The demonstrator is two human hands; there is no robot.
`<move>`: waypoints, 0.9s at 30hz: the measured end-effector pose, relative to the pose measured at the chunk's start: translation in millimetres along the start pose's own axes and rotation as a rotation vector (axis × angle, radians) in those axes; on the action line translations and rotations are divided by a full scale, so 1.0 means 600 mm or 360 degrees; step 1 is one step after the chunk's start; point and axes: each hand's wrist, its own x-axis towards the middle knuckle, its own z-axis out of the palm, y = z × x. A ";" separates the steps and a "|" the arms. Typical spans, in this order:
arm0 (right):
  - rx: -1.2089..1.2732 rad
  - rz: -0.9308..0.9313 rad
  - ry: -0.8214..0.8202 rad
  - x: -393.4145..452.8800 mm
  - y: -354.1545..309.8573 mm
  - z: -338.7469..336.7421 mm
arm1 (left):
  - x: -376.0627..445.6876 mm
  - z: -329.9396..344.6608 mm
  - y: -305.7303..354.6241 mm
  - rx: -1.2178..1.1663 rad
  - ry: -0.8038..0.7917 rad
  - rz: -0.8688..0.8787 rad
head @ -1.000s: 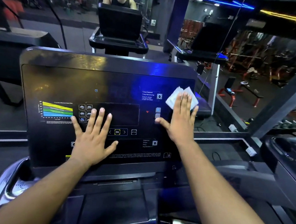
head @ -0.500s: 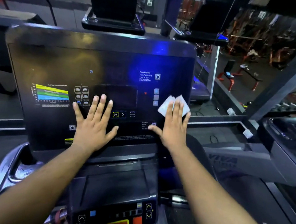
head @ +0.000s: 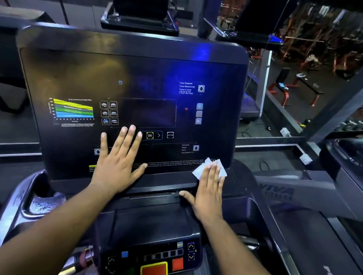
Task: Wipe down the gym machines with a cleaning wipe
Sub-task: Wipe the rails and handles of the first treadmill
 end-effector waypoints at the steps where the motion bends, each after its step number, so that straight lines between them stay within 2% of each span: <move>1: 0.0039 -0.0021 -0.0033 0.005 -0.014 -0.005 | -0.003 0.000 -0.002 -0.0003 -0.0006 0.0009; 6: -0.0008 -0.0509 -0.0134 0.000 -0.105 0.014 | -0.024 0.003 -0.013 0.0019 -0.0019 0.0048; 8: -0.0077 -0.0621 -0.0109 -0.009 -0.116 0.030 | -0.029 0.003 -0.015 0.0039 -0.0010 0.0084; 10: -0.0152 -0.0564 -0.0064 -0.008 -0.092 0.030 | -0.029 0.004 -0.014 0.0059 -0.0022 0.0108; 14: -0.0106 0.0001 -0.0011 0.007 0.012 -0.012 | -0.024 0.007 -0.008 0.0037 -0.0061 0.0098; 16: -0.0048 0.0141 -0.0015 0.011 0.038 -0.029 | -0.020 0.007 -0.005 0.0037 -0.0053 0.0086; 18: -0.0008 0.0092 -0.0123 0.007 0.016 -0.033 | -0.017 0.006 -0.003 0.0042 -0.0053 0.0078; 21: -0.0017 -0.0270 -0.0256 0.004 -0.061 -0.016 | -0.013 0.006 -0.002 0.0033 -0.0027 0.0074; 23: -0.0055 -0.0452 -0.0135 0.025 -0.102 -0.019 | -0.008 0.003 -0.004 0.0027 0.0006 0.0068; 27: -0.0076 -0.0491 0.0240 0.126 -0.127 -0.111 | 0.018 -0.011 -0.018 0.0043 0.0054 0.0031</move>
